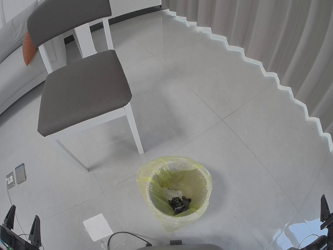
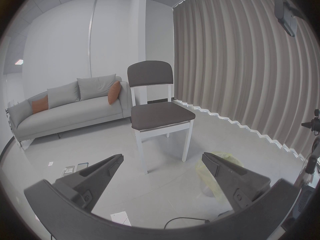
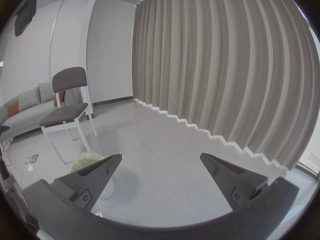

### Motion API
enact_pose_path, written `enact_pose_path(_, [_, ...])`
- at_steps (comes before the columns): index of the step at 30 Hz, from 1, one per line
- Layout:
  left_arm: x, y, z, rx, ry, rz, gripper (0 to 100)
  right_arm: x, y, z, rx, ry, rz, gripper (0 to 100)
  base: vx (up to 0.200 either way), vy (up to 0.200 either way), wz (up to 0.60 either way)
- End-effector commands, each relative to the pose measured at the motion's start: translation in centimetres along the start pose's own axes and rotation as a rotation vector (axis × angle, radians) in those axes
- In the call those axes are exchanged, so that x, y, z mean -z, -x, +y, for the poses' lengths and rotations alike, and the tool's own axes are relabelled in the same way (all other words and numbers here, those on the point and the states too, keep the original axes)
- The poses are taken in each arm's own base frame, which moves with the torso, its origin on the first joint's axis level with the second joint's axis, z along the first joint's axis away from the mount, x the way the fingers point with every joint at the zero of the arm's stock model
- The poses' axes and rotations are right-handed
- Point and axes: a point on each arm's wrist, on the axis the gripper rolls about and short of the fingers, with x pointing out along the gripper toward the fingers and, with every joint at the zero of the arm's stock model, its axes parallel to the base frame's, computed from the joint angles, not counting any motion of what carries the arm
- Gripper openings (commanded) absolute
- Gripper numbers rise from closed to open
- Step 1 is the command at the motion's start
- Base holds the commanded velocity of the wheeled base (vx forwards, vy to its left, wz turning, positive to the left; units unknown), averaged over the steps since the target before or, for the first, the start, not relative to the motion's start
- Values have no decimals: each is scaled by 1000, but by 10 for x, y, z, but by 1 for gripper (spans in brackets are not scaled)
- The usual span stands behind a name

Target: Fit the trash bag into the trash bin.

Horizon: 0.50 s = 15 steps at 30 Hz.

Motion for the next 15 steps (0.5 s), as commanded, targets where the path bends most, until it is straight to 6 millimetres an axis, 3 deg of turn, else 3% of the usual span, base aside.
enact_pose_path(1, [4, 0, 0, -2, 3, 6, 100, 5, -2, 0, 8, -24, 22, 100, 0, 0, 0])
enact_pose_path(3, [4, 0, 0, -5, 8, 6, 100, 5, -1, 0, -41, -59, 21, 100, 0, 0, 0])
enact_pose_path(8, [4, -1, 0, -6, 7, -2, 100, 10, 5, 1, -217, 39, -10, 100, 0, 0, 0])
enact_pose_path(15, [4, 0, 0, -3, -12, 0, 100, 13, 5, 2, -262, 65, 13, 100, 0, 0, 0])
